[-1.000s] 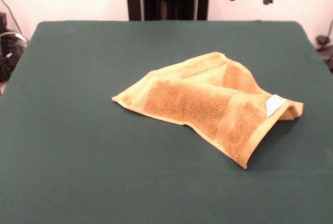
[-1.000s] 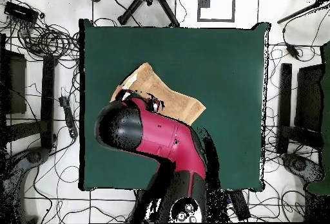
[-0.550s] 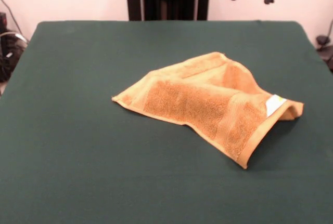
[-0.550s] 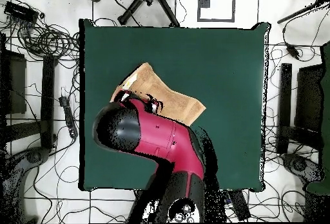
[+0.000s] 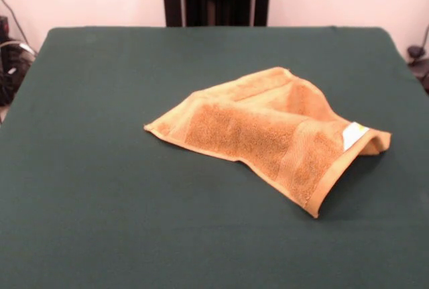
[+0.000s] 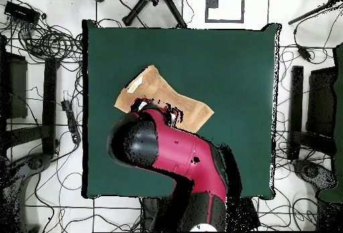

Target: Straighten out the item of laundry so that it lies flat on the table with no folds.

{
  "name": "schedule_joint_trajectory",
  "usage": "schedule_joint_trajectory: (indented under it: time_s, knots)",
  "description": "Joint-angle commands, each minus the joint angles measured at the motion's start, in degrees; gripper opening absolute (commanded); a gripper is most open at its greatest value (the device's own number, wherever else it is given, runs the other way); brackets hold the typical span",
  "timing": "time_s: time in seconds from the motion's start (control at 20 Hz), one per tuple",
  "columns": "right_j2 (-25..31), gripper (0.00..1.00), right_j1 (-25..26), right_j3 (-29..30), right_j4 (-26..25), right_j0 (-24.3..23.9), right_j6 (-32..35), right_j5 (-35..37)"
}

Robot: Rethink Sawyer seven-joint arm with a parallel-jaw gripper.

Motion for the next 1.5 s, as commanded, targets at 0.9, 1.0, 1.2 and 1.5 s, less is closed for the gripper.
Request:
schedule_joint_trajectory:
  time_s: [0.9, 1.0, 1.2, 1.5]
  knots:
    - [10.17, 1.0, 14.75, 4.64, -0.9, -6.12, 10.12, -15.09]
    - [11.07, 1.0, 14.32, 5.29, -0.22, -6.03, 10.68, -14.55]
    - [12.42, 1.0, 14.27, 6.0, 0.54, -5.75, 11.19, -13.87]
    - [12.55, 1.0, 15.56, 5.28, 1.89, -3.32, 12.92, -13.22]
